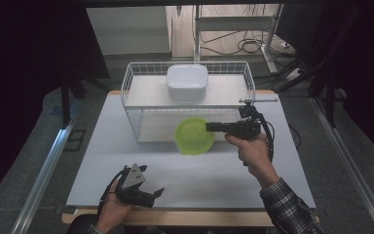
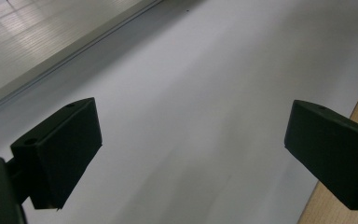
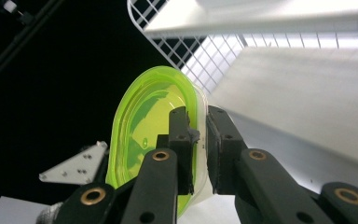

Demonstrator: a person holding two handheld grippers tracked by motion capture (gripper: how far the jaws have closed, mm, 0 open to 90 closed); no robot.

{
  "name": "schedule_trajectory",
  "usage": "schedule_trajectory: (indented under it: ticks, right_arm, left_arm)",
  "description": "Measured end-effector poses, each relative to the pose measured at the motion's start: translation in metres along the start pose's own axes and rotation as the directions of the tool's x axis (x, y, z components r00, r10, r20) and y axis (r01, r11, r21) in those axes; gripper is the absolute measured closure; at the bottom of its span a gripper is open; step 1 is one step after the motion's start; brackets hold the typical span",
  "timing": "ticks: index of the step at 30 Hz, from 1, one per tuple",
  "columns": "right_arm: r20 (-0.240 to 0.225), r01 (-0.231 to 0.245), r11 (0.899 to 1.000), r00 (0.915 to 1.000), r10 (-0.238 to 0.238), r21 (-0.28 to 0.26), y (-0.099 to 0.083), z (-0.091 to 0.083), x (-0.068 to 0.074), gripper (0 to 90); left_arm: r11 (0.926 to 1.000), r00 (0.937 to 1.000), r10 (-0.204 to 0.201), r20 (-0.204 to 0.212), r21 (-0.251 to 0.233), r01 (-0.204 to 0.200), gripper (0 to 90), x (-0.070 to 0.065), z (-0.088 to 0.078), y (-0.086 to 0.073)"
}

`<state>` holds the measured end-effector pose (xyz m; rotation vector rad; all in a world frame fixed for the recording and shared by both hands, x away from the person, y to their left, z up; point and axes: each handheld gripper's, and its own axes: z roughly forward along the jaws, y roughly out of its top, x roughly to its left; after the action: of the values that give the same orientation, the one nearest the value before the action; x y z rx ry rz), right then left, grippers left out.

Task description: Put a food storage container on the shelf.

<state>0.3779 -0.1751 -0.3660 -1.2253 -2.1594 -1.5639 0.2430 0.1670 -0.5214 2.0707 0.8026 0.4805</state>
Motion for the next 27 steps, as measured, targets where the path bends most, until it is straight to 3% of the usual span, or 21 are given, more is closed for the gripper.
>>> schedule_trajectory:
  ticks: [16, 27]
  right_arm:
    - [0.017, 0.024, 0.993, 0.9996, -0.023, -0.118, 0.066, -0.022, 0.032, 82.0]
    - [0.065, 0.005, 0.981, 0.9979, 0.007, -0.192, 0.11, -0.01, 0.042, 81.9]
  left_arm:
    - [1.0, 1.0, 0.003, 0.005, 0.002, -0.003, 3.6, 0.0, 0.001, 0.0]
    - [0.9999, 0.9999, 0.01, 0.01, 0.01, -0.01, 3.6, 0.0, 0.0, 0.0]
